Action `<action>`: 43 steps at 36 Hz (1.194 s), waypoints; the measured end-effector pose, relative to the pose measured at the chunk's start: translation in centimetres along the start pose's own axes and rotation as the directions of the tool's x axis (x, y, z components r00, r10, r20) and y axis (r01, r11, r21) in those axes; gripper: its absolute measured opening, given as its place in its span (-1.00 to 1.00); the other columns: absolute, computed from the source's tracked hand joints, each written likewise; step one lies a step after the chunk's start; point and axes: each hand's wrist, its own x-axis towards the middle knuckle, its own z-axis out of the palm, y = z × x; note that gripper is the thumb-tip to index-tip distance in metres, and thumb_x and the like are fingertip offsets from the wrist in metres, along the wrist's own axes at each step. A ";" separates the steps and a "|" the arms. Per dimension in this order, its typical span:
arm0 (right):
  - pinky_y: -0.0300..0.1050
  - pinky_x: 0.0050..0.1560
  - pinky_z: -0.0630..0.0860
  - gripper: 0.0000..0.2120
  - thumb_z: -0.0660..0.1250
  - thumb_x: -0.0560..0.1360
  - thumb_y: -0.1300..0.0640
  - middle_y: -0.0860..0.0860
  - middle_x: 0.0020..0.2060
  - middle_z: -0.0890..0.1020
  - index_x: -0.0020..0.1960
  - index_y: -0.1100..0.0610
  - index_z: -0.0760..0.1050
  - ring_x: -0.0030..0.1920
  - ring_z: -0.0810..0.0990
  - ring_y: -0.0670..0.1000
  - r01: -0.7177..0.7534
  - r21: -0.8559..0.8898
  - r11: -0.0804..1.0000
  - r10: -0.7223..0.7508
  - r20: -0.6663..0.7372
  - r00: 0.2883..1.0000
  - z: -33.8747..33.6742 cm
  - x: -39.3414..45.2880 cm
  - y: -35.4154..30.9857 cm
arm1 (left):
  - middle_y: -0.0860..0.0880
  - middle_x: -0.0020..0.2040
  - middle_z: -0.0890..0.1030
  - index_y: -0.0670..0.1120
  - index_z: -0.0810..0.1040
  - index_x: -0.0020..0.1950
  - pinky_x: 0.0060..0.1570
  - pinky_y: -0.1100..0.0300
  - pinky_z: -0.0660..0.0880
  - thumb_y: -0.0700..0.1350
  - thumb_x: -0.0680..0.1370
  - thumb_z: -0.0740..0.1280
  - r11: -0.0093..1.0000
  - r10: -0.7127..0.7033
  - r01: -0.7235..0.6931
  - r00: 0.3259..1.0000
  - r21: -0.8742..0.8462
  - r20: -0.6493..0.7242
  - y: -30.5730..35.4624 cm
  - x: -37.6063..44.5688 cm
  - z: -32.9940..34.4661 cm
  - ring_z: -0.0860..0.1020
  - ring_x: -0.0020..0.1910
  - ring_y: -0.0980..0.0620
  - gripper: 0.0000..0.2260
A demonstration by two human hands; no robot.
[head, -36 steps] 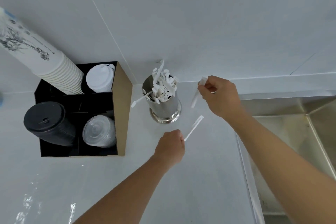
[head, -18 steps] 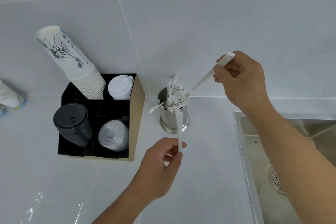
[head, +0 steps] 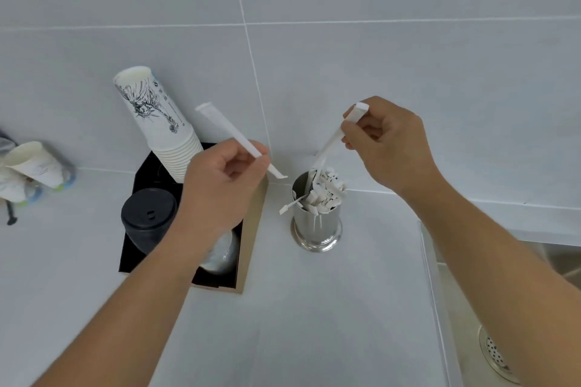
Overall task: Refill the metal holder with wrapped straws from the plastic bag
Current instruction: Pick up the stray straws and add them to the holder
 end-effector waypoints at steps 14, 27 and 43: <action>-0.09 -0.16 0.61 -0.97 0.36 0.47 0.20 -0.10 -0.34 0.66 -0.14 0.11 0.57 -0.31 0.65 -0.05 -0.106 -0.162 0.981 0.136 0.180 0.974 3.0 1.1 3.9 | 0.12 -0.26 0.66 0.01 0.64 -0.15 -0.25 0.51 0.43 -0.17 0.46 0.43 0.964 -0.144 0.098 0.974 0.247 0.175 -7.2 4.2 6.3 0.59 -0.30 0.22 -0.93; -0.49 -0.23 0.46 -0.87 0.38 0.48 0.16 -0.26 -0.33 0.62 -0.05 -0.04 0.63 -0.22 0.60 -0.27 -0.156 -0.241 0.958 0.221 0.268 0.938 3.9 0.6 5.7 | 0.16 -0.29 0.60 -0.10 0.65 -0.09 -0.16 0.31 0.50 -0.20 0.46 0.43 0.928 -0.205 0.115 0.952 0.353 0.229 -8.4 5.1 7.3 0.62 -0.21 0.09 -0.95; -0.55 -0.25 0.40 -0.84 0.39 0.48 0.05 -0.28 -0.26 0.61 0.05 -0.05 0.66 -0.19 0.56 -0.36 -0.150 -0.300 0.942 0.235 0.272 0.933 3.9 0.7 6.1 | 0.06 -0.21 0.62 -0.08 0.65 -0.07 -0.35 0.54 0.39 -0.21 0.46 0.45 0.938 -0.205 0.117 0.946 0.325 0.250 -8.7 5.4 6.9 0.57 -0.27 0.16 -0.92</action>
